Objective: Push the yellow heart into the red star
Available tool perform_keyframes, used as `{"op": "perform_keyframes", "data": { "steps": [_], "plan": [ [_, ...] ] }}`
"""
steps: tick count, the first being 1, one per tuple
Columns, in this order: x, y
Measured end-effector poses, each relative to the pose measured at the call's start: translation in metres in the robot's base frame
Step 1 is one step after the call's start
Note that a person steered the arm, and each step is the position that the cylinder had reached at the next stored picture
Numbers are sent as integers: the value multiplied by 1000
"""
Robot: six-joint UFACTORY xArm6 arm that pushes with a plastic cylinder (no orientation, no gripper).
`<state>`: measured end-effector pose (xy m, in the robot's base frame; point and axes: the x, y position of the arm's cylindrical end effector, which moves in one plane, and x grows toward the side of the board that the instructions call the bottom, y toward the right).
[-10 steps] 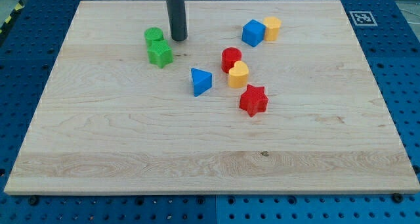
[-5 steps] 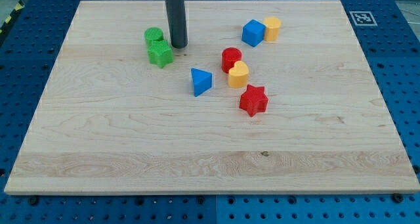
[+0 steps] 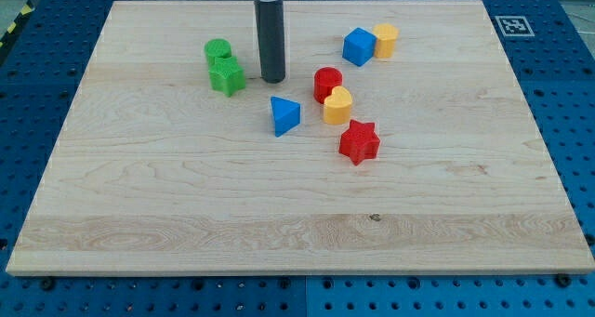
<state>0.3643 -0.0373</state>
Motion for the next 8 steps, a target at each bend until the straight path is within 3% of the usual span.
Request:
{"op": "perform_keyframes", "data": {
  "steps": [8],
  "plan": [
    [60, 77]
  ]
}}
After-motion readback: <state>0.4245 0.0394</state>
